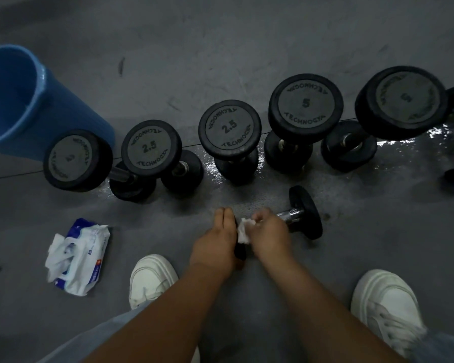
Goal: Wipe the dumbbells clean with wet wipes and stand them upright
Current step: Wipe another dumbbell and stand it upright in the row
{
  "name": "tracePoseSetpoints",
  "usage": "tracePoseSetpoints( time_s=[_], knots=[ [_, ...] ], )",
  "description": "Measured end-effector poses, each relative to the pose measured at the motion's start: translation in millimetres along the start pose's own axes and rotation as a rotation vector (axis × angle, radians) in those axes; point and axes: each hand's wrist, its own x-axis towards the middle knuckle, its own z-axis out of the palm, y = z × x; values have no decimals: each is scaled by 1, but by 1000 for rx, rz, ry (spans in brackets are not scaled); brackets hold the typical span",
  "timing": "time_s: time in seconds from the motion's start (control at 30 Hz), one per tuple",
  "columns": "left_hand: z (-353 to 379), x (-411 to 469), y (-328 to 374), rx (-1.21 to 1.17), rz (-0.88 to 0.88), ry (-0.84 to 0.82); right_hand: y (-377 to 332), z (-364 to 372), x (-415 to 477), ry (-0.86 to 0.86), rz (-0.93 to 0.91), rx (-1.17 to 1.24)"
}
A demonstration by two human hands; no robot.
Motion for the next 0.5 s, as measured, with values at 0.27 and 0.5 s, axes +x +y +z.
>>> tracePoseSetpoints(
  time_s=[0.27,0.5],
  knots=[
    [-1,-1,1,3,3,-5,3,9,-11,22,-129,-369],
    [-1,1,0,15,-3,-14,8,11,-9,-106,-128,-468]
  ],
)
